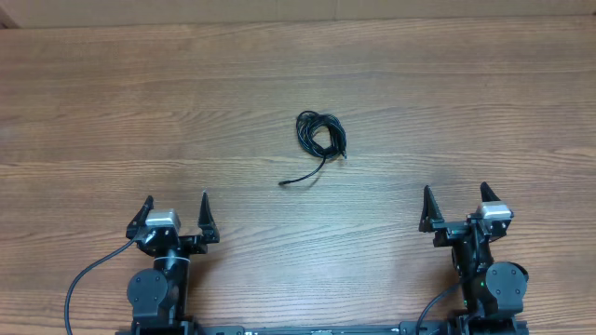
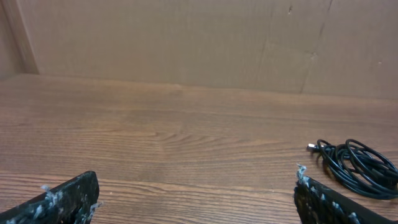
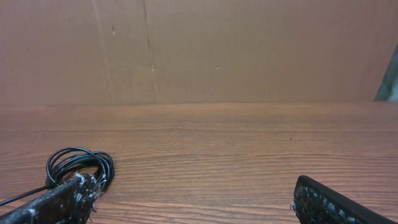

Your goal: Untangle cables

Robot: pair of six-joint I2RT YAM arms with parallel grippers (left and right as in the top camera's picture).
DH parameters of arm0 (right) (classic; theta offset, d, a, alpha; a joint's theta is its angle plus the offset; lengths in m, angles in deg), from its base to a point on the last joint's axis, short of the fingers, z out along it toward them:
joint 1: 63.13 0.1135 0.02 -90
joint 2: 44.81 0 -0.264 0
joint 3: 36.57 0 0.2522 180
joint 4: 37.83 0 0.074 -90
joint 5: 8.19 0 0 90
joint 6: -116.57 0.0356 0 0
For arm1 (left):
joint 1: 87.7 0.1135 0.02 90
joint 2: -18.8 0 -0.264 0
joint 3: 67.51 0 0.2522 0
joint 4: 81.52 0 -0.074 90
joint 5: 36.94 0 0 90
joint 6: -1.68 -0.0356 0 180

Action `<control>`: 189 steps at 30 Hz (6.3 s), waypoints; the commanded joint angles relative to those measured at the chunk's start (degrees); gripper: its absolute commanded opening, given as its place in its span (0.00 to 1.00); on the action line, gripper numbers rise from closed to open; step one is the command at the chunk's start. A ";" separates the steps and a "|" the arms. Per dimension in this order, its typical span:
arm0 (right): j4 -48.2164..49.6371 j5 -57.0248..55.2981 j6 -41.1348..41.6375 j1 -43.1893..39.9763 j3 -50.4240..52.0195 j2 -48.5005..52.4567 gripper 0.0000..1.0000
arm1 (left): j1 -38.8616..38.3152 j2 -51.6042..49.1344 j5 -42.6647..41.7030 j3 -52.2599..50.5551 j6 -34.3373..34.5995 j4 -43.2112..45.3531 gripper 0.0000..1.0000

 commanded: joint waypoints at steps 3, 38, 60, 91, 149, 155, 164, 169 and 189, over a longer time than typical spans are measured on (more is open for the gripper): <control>0.42 0.02 -0.26 0.22 0.61 -0.57 1.00 | 0.31 0.50 -0.63 -0.22 -0.87 -0.07 1.00; 0.42 0.02 -0.28 0.22 0.61 -0.57 1.00 | 0.31 0.50 -0.63 -0.22 -0.87 -0.07 0.99; 0.42 0.04 -0.24 0.22 0.61 -0.57 1.00 | 0.31 0.50 -0.63 -0.22 -0.87 -0.07 1.00; -16.74 -2.01 7.96 0.22 -24.61 32.30 1.00 | 0.31 -32.72 -1.97 27.43 6.05 -23.26 1.00; -38.62 5.55 13.94 3.58 -57.53 70.93 1.00 | -29.42 -114.18 -4.68 80.30 12.70 -18.56 0.65; -38.84 5.81 13.94 3.58 -57.53 70.93 1.00 | -29.33 -114.73 -4.44 80.30 11.23 -23.28 0.04; -36.92 21.29 13.94 3.61 -57.53 70.93 1.00 | -29.33 -105.11 -13.86 82.93 7.06 -33.51 0.04; -36.79 25.79 13.92 4.00 -57.44 71.25 0.99 | -29.29 -97.72 -16.22 82.97 7.02 -33.38 0.04; -26.10 26.03 14.23 9.40 -57.40 77.66 0.76 | -29.22 -82.73 -32.52 82.99 8.63 -22.53 0.04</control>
